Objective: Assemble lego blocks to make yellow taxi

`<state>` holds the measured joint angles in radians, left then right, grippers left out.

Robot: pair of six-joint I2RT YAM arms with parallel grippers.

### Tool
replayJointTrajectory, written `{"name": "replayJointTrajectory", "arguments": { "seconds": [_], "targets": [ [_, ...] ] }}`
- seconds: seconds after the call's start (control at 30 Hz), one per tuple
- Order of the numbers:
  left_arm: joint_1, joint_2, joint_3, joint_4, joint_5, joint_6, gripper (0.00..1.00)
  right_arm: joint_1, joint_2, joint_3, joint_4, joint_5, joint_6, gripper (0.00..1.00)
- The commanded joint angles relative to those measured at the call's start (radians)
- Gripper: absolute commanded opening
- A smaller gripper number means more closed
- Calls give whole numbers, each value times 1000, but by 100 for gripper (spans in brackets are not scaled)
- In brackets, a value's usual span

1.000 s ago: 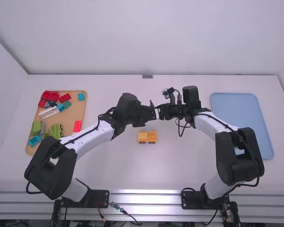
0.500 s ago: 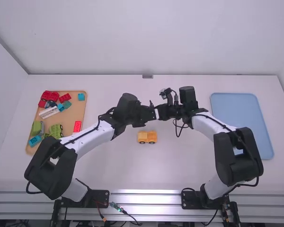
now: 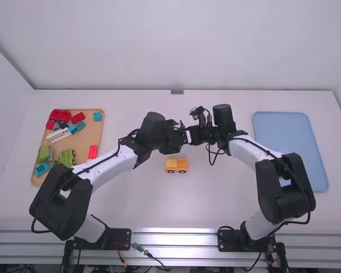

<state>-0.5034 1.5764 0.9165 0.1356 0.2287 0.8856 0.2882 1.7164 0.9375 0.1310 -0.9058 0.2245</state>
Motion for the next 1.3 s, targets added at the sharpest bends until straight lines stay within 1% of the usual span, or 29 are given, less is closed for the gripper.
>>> {"name": "replayJointTrajectory", "arguments": {
  "seconds": [0.0,0.03,0.13,0.17,0.23,0.27,0.3,0.33,0.4,0.5,0.57,0.67,0.7,0.73,0.8,0.87,0.93,1.07,1.13,1.2,1.27],
  "targets": [
    [-8,-6,25,-12,18,-31,99,-11,10,11,1,2,-27,20],
    [0,-26,25,-32,16,-79,99,-23,10,11,-7,2,-59,20],
    [26,-64,25,-80,41,-93,99,-49,8,11,-31,-5,-142,19],
    [40,-83,25,-102,82,-93,99,-56,8,11,-40,-14,-181,19],
    [78,-113,26,-134,195,-96,99,-71,5,11,-59,-27,-267,18],
    [121,-134,30,-161,309,-97,99,-81,4,11,-74,-42,-342,18],
    [130,-136,32,-167,337,-97,99,-84,3,11,-78,-45,-357,18],
    [158,-139,39,-186,404,-95,99,-90,0,11,-94,-48,-399,18],
    [233,-137,60,-219,595,-115,99,-106,-8,11,-137,-65,-518,17],
    [286,-117,92,-281,740,-111,99,-119,-20,11,-199,-111,-670,15],
    [299,-89,110,-309,794,-113,99,-121,-26,11,-227,-141,-763,15],
    [299,-52,127,-345,830,-140,99,-115,-35,11,-263,-182,-898,15],
    [298,-48,129,-346,830,-151,99,-113,-38,11,-266,-183,-911,15],
    [287,-27,136,-342,828,-219,99,-106,-46,11,-282,-182,-958,16],
    [284,7,151,-350,829,-288,99,-95,-61,11,-305,-191,-1024,16],
    [283,21,155,-365,829,-287,99,-89,-68,11,-314,-194,-1056,16],
    [280,47,160,-404,826,-251,99,-74,-94,11,-332,-190,-1101,16],
    [264,76,163,-470,826,-154,98,-58,-131,11,-349,-186,-1112,16],
    [253,77,162,-494,826,-109,91,-58,-137,11,-351,-186,-1112,16],
    [243,77,161,-499,826,-77,92,-58,-138,11,-356,-187,-1112,16],
    [224,77,162,-496,789,-26,93,-58,-138,11,-373,-186,-1111,16]
  ]
}}
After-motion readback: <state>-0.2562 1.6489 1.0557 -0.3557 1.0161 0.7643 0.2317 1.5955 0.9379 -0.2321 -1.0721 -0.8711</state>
